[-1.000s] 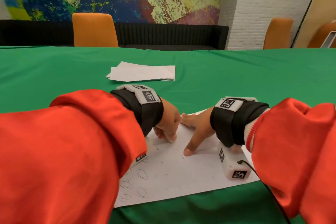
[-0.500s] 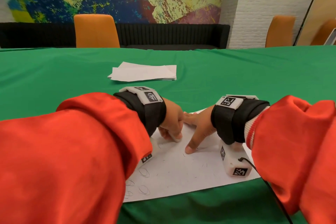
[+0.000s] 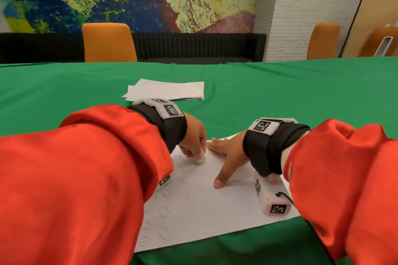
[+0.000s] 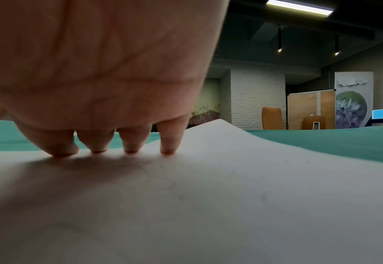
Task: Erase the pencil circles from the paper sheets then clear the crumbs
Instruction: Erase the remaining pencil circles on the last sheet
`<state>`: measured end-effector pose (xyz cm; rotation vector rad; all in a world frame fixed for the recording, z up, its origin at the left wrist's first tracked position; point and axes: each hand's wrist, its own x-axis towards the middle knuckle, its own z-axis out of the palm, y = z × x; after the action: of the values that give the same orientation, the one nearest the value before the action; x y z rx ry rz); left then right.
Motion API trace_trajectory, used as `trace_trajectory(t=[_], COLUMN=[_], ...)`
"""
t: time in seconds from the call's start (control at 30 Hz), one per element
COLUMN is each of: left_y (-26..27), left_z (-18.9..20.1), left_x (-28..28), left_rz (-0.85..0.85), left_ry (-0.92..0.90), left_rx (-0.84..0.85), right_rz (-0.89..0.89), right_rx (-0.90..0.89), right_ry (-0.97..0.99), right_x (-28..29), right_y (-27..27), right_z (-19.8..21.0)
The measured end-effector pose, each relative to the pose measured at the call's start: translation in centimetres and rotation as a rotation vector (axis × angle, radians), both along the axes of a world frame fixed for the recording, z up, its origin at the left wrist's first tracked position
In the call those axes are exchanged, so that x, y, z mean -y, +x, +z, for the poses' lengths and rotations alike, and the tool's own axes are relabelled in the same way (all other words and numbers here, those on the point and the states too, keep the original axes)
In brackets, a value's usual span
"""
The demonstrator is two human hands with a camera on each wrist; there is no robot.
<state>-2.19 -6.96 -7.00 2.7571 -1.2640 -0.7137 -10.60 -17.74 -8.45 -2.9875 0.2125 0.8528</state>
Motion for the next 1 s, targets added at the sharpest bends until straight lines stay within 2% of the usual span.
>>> trace_trajectory(t=[0.3, 0.4, 0.5, 0.63, 0.83, 0.9, 1.0], left_y=[1.9, 2.0, 1.2, 0.4, 2.0, 2.5, 2.8], left_z=[0.2, 0.3, 0.1, -0.6, 0.2, 0.5, 0.8], left_x=[-0.5, -0.4, 0.7, 1.3, 0.1, -0.5, -0.7], left_rz=[-0.027, -0.022, -0.042, -0.075, -0.004, 0.012, 0.027], left_ry=[0.196, 0.12, -0.003, 0.124, 0.215, 0.197, 0.081], left_rx=[0.064, 0.049, -0.055, -0.032, 0.0, 0.055, 0.001], right_rz=[0.013, 0.014, 0.008, 0.006, 0.007, 0.016, 0.011], right_rx=[0.001, 0.001, -0.004, -0.006, 0.003, 0.01, 0.014], right_ry=[-0.015, -0.009, 0.01, 0.009, -0.003, -0.01, -0.009], right_x=[0.0, 0.1, 0.3, 0.2, 0.1, 0.1, 0.2], right_y=[0.0, 0.1, 0.2, 0.2, 0.2, 0.1, 0.1], right_z=[0.1, 0.0, -0.1, -0.2, -0.1, 0.0, -0.1])
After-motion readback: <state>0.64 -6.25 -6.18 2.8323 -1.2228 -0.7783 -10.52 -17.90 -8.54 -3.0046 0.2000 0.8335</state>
